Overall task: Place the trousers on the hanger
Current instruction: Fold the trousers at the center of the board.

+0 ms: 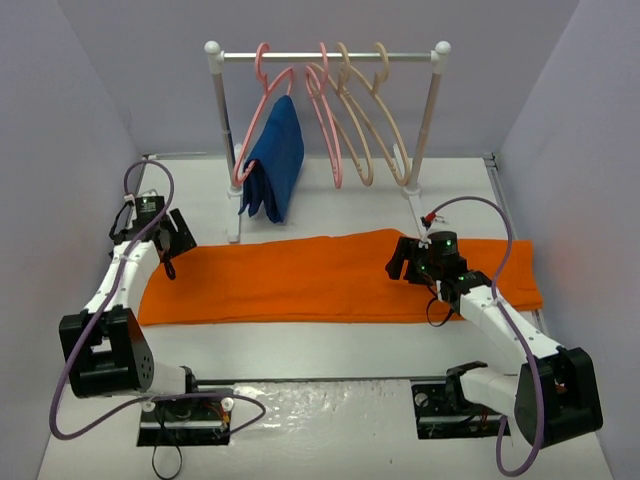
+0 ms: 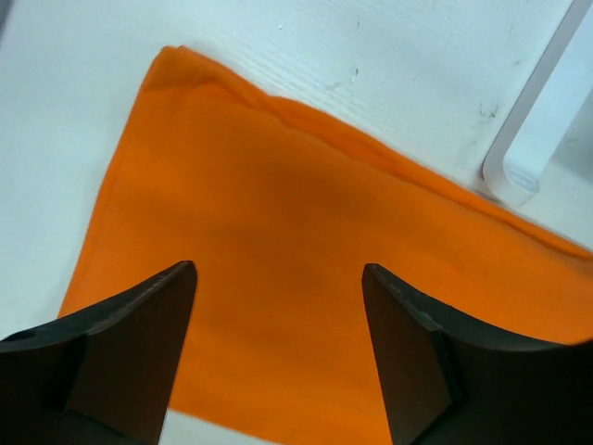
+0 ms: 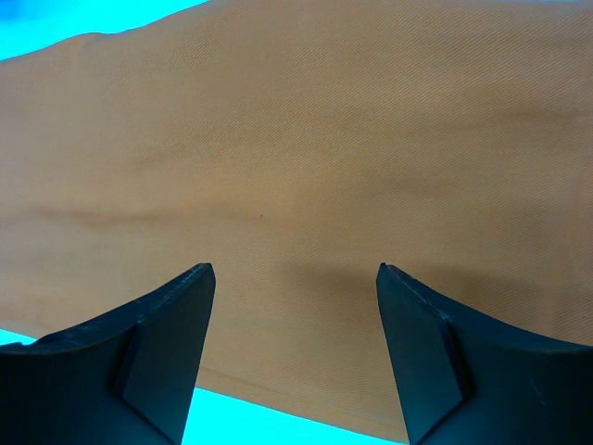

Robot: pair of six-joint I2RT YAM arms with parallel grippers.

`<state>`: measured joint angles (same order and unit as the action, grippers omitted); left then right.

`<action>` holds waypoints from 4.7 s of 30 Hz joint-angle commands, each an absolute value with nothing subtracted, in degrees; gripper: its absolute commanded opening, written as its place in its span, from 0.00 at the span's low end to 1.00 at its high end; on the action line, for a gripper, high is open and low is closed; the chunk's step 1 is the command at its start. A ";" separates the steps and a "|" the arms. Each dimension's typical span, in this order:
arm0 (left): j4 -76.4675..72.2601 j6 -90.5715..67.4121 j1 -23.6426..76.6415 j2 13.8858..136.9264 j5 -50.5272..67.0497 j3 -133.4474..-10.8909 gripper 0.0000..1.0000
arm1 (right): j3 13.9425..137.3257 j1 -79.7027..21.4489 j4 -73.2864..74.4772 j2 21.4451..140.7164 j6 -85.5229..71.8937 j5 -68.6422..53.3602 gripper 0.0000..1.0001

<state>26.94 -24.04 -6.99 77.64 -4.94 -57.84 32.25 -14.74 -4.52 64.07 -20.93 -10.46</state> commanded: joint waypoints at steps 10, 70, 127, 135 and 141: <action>8.00 -23.61 -16.96 96.81 11.85 -64.35 0.52 | 32.48 -15.21 -6.21 62.99 -20.30 -9.87 0.68; 29.74 -14.33 -26.37 104.49 -0.75 -67.12 0.86 | 30.15 -15.38 -8.88 62.56 -20.04 -11.94 0.67; 43.44 -27.25 -23.37 74.18 22.50 -73.66 0.00 | 32.80 -15.64 -2.73 58.19 -21.45 -9.40 0.67; 43.29 -30.54 -28.60 73.72 21.90 -88.37 0.00 | 36.42 -16.06 1.05 57.90 -21.97 -8.68 0.67; 43.94 -31.79 -32.61 74.67 19.15 -95.77 0.00 | 38.09 -16.50 2.35 58.53 -22.21 -8.20 0.67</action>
